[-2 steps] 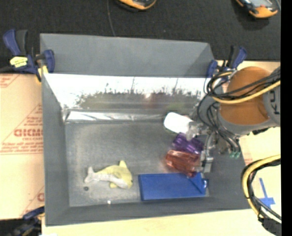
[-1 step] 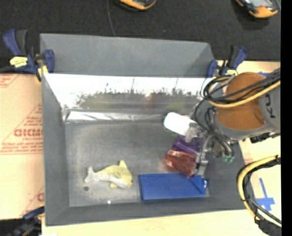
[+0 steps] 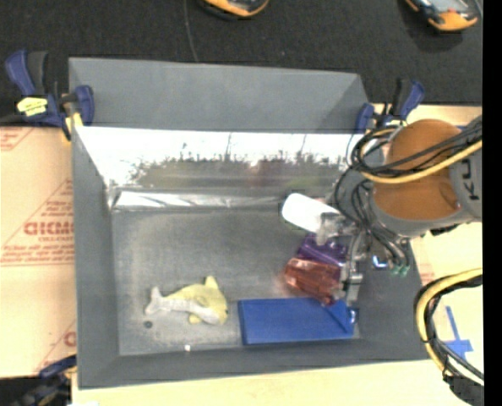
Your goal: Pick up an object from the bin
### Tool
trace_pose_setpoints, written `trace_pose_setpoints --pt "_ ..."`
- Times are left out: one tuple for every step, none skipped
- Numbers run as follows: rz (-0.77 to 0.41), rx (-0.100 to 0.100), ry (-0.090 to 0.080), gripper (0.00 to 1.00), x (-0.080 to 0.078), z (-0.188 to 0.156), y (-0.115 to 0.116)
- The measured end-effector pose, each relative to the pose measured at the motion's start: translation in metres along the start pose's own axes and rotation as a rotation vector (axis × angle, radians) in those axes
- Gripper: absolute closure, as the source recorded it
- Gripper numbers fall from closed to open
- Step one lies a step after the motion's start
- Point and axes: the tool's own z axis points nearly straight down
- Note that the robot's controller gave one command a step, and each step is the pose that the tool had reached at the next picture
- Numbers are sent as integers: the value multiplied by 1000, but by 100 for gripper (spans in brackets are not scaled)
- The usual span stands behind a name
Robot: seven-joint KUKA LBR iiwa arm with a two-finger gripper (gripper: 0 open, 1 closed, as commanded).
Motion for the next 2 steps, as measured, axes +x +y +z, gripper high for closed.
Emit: trace_pose_setpoints --pt "203 -3 -21 0 -12 44 -8" --pt "116 2 -12 100 -8 60 -6"
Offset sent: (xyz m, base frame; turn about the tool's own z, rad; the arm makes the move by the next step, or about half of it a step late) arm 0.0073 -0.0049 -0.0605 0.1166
